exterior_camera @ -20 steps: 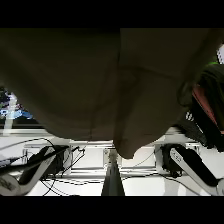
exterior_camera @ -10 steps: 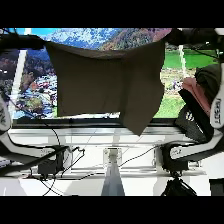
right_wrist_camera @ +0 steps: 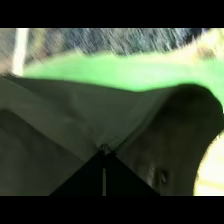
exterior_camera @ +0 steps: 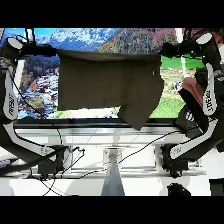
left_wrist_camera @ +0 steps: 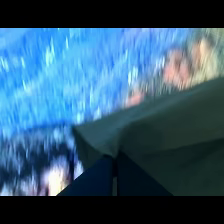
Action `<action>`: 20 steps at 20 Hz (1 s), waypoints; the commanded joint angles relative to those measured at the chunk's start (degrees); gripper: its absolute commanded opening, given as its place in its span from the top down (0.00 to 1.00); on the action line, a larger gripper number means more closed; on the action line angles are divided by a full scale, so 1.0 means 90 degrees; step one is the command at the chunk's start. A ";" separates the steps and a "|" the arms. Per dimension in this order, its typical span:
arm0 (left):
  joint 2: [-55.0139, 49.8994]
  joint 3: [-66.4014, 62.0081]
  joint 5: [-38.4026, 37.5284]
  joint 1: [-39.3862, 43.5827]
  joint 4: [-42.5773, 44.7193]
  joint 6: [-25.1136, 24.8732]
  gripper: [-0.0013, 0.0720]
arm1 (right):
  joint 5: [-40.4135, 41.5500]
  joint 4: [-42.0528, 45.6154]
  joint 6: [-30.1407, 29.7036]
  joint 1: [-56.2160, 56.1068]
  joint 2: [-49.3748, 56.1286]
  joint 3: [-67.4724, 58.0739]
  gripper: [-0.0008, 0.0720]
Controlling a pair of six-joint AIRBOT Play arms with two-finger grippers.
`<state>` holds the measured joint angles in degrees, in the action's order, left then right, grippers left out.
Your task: Fold the clothes and pants, and hang the long-sleeved shirts on hangers.
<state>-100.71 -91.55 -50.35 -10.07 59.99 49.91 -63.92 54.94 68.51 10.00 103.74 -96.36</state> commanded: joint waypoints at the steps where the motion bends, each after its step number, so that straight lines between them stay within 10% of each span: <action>1: -0.0107 0.0005 -0.1484 -0.0068 0.1285 0.0799 0.97 | -0.1241 0.0763 0.0219 -0.0005 0.0041 0.0000 0.98; 5: -0.0583 0.0007 -0.2839 -0.0032 0.1263 0.0974 0.97 | -0.2074 0.0770 0.0219 -0.0005 0.0109 0.0002 0.98; 20: -0.0663 -0.0015 -0.2795 -0.0109 0.1253 0.1462 0.96 | -0.1569 0.0889 0.0512 -0.0005 0.0107 0.1324 0.97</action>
<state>-107.20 -91.64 -75.37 -10.98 71.48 63.02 -80.27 62.57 72.55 10.00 104.71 -85.41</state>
